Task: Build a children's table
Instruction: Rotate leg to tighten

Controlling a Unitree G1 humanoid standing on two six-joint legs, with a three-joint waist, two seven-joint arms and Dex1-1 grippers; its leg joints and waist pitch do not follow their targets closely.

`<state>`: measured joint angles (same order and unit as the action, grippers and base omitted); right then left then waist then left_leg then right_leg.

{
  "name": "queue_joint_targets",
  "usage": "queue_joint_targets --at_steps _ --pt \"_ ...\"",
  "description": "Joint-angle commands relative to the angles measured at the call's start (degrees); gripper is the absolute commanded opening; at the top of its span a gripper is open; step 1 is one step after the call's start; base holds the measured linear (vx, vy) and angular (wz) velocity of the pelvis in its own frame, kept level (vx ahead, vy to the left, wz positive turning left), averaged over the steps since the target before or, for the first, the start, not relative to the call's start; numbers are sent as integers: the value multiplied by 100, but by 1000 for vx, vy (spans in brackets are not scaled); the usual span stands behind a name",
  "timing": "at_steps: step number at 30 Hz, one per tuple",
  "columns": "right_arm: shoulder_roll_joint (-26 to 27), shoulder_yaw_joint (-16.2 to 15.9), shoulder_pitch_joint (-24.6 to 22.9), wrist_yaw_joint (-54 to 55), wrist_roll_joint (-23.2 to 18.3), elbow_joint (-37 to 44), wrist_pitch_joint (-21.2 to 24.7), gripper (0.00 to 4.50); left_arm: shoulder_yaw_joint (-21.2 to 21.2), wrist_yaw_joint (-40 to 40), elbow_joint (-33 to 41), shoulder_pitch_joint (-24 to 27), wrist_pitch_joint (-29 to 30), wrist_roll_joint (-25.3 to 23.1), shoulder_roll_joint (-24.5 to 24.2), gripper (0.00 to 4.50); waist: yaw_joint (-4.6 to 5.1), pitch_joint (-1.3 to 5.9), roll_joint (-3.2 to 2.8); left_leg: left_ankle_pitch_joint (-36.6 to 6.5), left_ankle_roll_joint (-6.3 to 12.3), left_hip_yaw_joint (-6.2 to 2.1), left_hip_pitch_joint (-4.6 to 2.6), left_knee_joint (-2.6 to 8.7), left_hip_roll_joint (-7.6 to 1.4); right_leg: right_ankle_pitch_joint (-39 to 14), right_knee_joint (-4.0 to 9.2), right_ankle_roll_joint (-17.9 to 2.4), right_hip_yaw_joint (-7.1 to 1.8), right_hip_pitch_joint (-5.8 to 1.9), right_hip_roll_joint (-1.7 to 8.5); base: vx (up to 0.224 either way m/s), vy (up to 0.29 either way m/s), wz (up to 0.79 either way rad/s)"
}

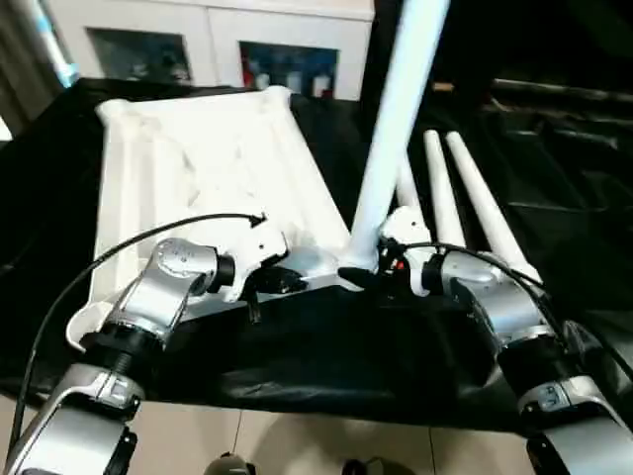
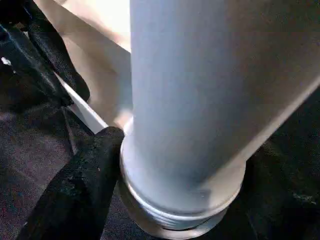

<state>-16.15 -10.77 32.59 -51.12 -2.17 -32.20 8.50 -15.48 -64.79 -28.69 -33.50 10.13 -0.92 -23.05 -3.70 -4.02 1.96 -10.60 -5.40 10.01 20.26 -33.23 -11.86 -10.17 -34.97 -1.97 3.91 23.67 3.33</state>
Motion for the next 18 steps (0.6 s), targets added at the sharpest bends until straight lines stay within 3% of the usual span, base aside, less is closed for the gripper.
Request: queue_joint_targets --at_steps 1,9,13,15,16,17,18 --pt "-24 -41 -3 -151 -78 123 51 311 16 -108 207 -27 -118 208 84 0 -1 397 -19 -727 345 -3 -9 341 -136 -684 354 -1289 -311 -370 432 0 0 0" --pt "5 -34 -79 -217 -145 204 128 278 19 -169 241 19 -104 216 45 0 -4 389 -27 -748 320 -5 -12 344 -136 -762 362 -1245 -311 -368 428 0 0 0" --pt "177 137 -104 32 -265 87 235 275 21 -46 183 5 -78 183 122 0 -2 392 -19 -741 318 -5 -4 342 -131 -770 362 -1242 -314 -374 437 0 0 0" --pt "451 404 -32 757 -277 -231 228 275 21 265 73 -66 18 65 257 0 17 371 -26 -833 241 -5 -22 357 -139 -997 394 -1212 -312 -339 437 0 0 0" --pt "807 765 75 1768 -309 -645 290 275 35 752 -121 -191 132 -89 479 0 20 370 -16 -859 206 -10 -17 357 -127 -1103 404 -1179 -307 -352 438 0 0 0" --pt "922 882 109 2099 -327 -773 332 275 41 904 -183 -232 173 -128 557 0 39 359 -35 -940 118 -3 -42 363 -124 -1328 433 -1144 -316 -318 442 0 0 0" --pt "1073 1012 153 2507 -351 -945 395 275 46 1128 -263 -283 236 -179 683 0 54 353 -36 -1063 28 -23 -40 374 -106 -1700 459 -1033 -299 -342 448 0 0 0"
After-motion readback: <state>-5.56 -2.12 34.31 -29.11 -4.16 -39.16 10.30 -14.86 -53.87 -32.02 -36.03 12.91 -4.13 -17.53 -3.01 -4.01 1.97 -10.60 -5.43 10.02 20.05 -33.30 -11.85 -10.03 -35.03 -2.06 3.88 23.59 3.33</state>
